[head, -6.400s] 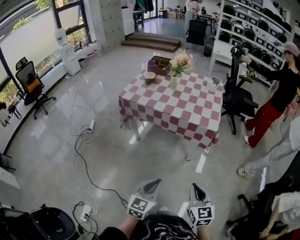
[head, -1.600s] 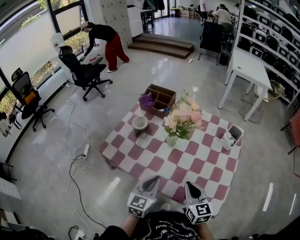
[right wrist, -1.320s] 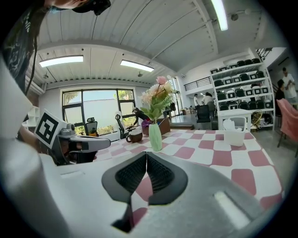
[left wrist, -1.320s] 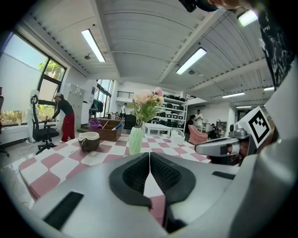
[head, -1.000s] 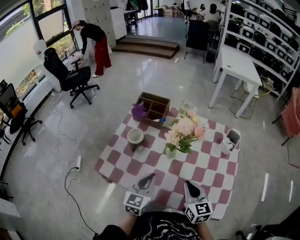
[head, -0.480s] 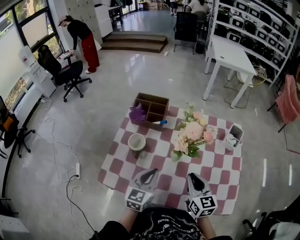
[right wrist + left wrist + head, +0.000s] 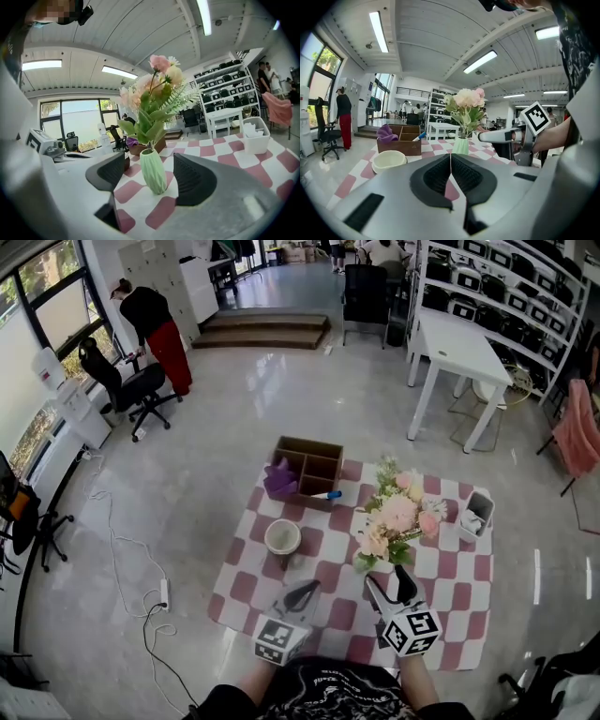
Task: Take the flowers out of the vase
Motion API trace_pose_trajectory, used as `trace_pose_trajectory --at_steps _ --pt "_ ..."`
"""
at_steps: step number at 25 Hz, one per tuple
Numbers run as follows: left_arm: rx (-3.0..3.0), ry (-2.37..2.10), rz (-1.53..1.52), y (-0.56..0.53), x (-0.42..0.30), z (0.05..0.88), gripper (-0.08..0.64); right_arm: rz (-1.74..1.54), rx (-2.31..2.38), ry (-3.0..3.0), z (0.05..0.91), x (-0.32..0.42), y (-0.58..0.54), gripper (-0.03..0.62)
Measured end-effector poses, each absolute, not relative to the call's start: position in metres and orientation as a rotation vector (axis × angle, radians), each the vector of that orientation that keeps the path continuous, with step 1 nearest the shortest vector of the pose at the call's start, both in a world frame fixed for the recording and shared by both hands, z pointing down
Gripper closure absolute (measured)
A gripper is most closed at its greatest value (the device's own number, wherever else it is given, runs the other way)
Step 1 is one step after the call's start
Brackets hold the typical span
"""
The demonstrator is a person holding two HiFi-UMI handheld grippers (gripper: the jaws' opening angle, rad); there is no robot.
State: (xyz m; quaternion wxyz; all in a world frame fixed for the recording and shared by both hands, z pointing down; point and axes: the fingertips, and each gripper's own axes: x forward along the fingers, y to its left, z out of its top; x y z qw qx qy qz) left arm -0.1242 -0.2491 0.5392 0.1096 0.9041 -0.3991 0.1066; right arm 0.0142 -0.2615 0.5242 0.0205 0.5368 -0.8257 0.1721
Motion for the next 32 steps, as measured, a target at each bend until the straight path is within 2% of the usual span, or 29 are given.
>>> trace_pose_trajectory --at_steps 7,18,20,24,28,32 --pt "2.673 -1.118 0.359 -0.249 -0.129 0.544 0.548 0.485 1.596 -2.652 0.513 -0.001 -0.308 0.198" --pt "2.646 -1.130 0.397 -0.253 -0.145 0.555 0.548 0.304 1.584 -2.801 0.475 -0.014 -0.322 0.199" --pt "2.644 -1.132 0.399 -0.253 -0.145 0.556 0.548 0.290 1.600 -2.812 0.470 -0.012 -0.323 0.228" --pt "2.642 -1.129 0.402 -0.250 -0.144 0.557 0.548 0.276 1.656 -2.800 0.465 -0.006 -0.322 0.359" --pt "2.643 -1.135 0.406 -0.247 -0.144 0.559 0.548 0.241 1.682 -2.812 0.460 -0.005 -0.321 0.398" --pt "2.639 -1.155 0.408 -0.244 -0.147 0.558 0.548 0.170 1.689 -2.872 0.442 -0.006 -0.318 0.402"
